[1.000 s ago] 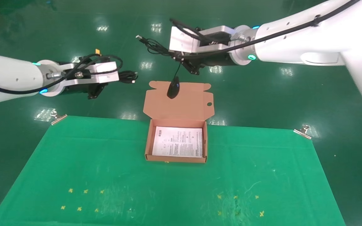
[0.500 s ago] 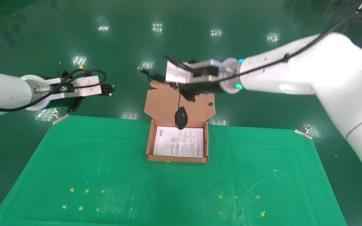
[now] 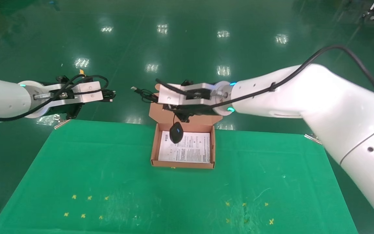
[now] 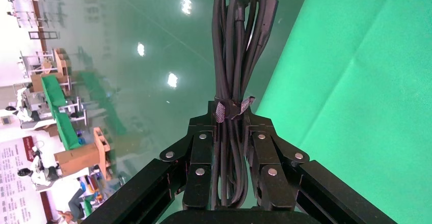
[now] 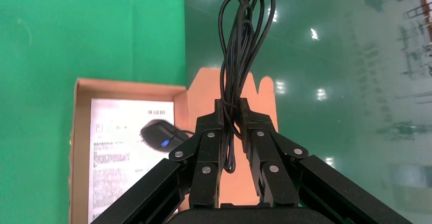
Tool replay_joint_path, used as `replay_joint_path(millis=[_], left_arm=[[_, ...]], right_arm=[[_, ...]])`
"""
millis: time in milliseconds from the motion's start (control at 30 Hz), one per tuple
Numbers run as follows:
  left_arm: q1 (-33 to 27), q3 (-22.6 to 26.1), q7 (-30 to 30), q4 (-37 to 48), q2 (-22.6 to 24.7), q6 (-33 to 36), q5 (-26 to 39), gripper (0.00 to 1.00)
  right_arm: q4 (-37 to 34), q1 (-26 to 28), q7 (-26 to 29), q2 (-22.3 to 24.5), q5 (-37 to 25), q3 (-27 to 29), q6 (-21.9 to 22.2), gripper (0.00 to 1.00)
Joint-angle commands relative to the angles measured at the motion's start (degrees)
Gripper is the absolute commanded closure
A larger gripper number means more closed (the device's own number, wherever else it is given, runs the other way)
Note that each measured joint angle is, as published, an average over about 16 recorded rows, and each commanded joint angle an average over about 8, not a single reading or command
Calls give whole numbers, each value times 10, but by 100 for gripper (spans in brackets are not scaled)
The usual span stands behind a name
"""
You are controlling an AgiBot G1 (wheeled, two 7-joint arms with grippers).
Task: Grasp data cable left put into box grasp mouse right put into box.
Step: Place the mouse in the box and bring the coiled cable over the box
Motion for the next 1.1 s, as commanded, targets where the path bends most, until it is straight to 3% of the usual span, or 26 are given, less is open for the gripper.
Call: replay_joint_path(millis=[33, 767, 800, 833, 1033, 1067, 1100], left_arm=[[0, 0, -1, -1, 0, 0, 0, 100], [0, 0, -1, -1, 0, 1, 1, 100], [0, 0, -1, -1, 0, 1, 1, 100], [0, 0, -1, -1, 0, 1, 1, 100], [1, 0, -1, -1, 0, 1, 1, 100], [1, 0, -1, -2, 0, 1, 1, 100], [1, 0, -1, -2, 0, 1, 1, 100]], right_arm=[[9, -3, 6, -1, 12, -15, 10, 100], [-75, -53, 69, 1, 110, -113, 49, 100], [-77, -55, 70, 1, 113, -116, 49, 97], [-78, -56, 72, 1, 116, -118, 50, 87], [-84, -60, 75, 1, 130, -128, 51, 12], [-85, -60, 76, 1, 131, -129, 52, 2], [-85, -60, 76, 1, 132, -130, 52, 0]])
